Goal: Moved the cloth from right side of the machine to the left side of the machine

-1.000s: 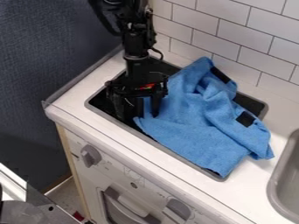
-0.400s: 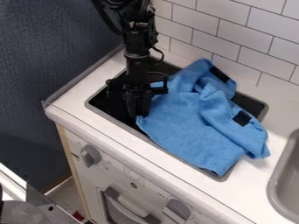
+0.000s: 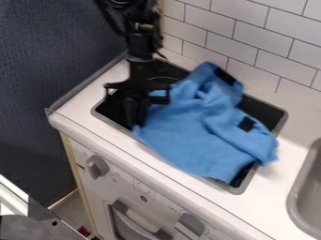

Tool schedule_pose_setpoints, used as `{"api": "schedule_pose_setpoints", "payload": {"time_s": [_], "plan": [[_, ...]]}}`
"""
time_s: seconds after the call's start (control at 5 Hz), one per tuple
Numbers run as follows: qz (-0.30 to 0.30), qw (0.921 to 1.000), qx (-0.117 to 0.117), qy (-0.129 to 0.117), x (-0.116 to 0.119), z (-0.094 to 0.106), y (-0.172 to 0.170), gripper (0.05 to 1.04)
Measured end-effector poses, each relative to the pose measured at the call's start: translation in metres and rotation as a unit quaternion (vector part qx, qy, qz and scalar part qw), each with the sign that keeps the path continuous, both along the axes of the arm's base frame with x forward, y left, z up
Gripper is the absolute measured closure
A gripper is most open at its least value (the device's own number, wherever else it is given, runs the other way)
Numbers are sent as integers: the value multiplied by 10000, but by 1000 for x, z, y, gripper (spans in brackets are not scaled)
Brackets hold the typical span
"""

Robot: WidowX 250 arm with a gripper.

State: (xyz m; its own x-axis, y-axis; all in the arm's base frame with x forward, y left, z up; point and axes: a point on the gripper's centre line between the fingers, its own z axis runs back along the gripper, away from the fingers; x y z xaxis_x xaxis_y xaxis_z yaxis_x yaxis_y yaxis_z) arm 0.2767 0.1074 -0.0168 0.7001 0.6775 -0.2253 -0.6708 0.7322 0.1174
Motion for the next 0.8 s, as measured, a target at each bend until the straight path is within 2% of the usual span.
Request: {"api": "schedule_pose_setpoints", "payload": {"time_s": [0.4, 0.6, 0.8], "plan": [[-79, 9996, 256, 26, -11, 23, 50, 1030], [-101, 9995, 294, -60, -17, 26, 69, 1030], [-164, 9993, 320, -127, -18, 26, 75, 1008]]}}
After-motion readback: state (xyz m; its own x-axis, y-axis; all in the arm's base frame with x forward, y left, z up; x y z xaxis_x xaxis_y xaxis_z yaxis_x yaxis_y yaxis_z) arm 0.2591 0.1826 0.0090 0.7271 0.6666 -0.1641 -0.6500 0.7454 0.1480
